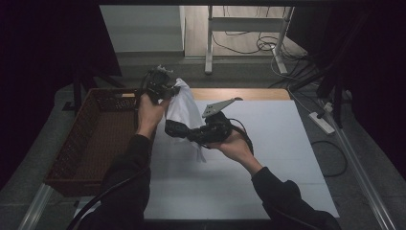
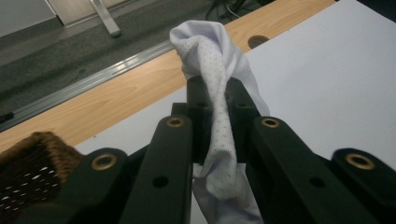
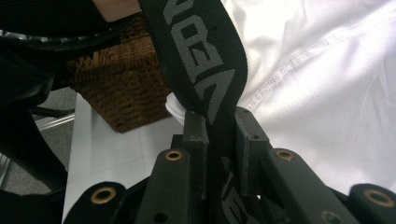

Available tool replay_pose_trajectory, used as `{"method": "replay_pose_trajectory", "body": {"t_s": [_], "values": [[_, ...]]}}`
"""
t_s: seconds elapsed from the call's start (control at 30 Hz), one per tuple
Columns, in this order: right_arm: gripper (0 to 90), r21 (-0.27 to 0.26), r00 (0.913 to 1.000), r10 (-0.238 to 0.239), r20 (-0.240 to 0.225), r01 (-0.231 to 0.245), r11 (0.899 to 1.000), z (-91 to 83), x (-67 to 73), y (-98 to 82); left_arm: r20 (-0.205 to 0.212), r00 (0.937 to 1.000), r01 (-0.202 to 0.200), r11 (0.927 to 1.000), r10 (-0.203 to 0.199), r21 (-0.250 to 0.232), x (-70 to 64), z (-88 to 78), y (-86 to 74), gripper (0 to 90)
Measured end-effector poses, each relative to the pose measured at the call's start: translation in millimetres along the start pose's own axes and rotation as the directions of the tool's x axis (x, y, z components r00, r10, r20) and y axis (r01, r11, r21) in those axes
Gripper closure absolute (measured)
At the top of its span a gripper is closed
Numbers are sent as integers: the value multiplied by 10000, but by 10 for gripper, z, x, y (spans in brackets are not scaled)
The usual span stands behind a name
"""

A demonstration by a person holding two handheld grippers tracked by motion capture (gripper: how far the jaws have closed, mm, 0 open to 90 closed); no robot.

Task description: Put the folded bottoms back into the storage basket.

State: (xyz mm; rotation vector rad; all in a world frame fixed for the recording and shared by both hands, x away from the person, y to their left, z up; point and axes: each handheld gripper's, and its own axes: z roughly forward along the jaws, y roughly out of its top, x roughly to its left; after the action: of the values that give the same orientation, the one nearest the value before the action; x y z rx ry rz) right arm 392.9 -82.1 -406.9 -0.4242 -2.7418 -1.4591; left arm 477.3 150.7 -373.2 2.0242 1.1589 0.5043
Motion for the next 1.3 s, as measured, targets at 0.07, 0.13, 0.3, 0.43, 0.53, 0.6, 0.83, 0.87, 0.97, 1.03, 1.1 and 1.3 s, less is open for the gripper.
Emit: {"method": "replay_pose_trajectory", "body": {"t_s": [0.07, 0.13, 0.3, 0.43, 0.53, 0.6, 0.83, 0.87, 0.97, 1.03, 1.1, 1.3], "values": [[777, -101, 10000, -24, -35, 24, 9999, 33, 13, 32, -23, 10000, 37, 10000, -37, -72, 35, -41, -3, 826], [777, -145, 10000, -68, -73, 67, 9999, 65, 24, 63, -43, 10000, 31, 10000, -31, -92, 52, -62, -5, 826], [777, -250, 9998, -151, -154, 147, 9996, 131, 46, 120, -101, 9999, 97, 9998, -99, -165, 142, -151, -21, 827], [777, -306, 9995, -214, -226, 207, 9993, 209, 57, 181, -160, 9997, 167, 9997, -170, -195, 223, -215, -38, 828], [777, -388, 9994, -204, -281, 193, 9991, 282, 72, 242, -218, 9995, 226, 9995, -231, -230, 291, -274, -45, 828], [776, -398, 9993, -229, -301, 217, 9990, 316, 81, 279, -298, 9993, 239, 9994, -246, -247, 327, -314, -47, 828], [777, -463, 9988, -309, -378, 292, 9985, 406, 100, 386, -398, 9983, 417, 9986, -431, -333, 459, -437, -51, 828], [776, -476, 9986, -375, -383, 357, 9982, 439, 106, 428, -413, 9981, 438, 9984, -453, -363, 477, -455, -51, 828], [777, -545, 9984, -385, -411, 363, 9979, 466, 111, 463, -463, 9976, 497, 9977, -519, -460, 531, -508, -49, 827], [776, -592, 9980, -485, -414, 460, 9972, 491, 106, 518, -450, 9969, 612, 9963, -640, -610, 597, -558, -52, 828], [777, -620, 9978, -496, -429, 469, 9970, 499, 103, 535, -459, 9968, 631, 9959, -662, -647, 620, -572, -54, 828], [777, -855, 9976, -493, -490, 450, 9953, 544, 86, 610, -415, 9956, 801, 9927, -841, -901, 730, -652, -63, 827]]}}
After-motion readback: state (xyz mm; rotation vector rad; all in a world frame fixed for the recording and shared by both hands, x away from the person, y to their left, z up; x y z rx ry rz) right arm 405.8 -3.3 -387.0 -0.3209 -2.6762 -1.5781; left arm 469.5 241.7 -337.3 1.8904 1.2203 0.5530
